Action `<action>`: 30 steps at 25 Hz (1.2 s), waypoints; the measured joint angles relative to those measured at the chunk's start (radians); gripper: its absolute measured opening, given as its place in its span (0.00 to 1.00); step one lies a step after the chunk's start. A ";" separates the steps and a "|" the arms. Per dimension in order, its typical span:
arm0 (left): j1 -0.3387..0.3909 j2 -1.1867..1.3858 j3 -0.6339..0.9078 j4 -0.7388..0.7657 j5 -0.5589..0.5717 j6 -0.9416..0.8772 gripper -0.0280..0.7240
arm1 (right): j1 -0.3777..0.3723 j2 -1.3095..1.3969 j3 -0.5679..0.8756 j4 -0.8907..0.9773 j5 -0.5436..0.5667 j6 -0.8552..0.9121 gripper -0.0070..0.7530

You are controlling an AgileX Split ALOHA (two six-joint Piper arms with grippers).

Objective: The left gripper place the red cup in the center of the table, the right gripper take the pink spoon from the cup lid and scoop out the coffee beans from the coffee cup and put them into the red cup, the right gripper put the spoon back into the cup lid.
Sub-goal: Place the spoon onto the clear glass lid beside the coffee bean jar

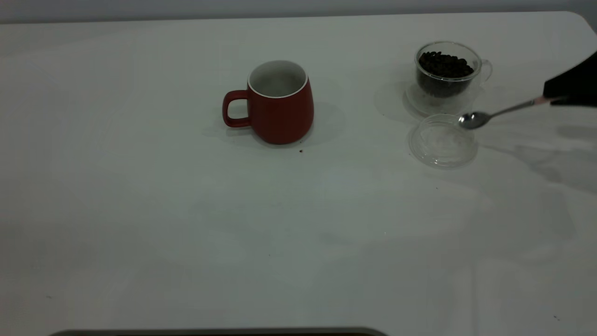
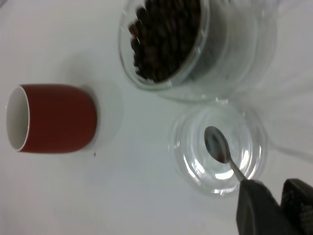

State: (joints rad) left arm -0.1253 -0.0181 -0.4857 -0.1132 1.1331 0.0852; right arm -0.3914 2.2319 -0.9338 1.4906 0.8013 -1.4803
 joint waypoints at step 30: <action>0.000 0.000 0.000 -0.001 0.000 0.000 0.71 | 0.024 0.232 -0.137 0.021 0.092 0.113 0.20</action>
State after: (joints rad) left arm -0.1253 -0.0181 -0.4857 -0.1140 1.1331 0.0852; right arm -0.3677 2.4638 -1.0705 1.5114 0.8935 -1.3669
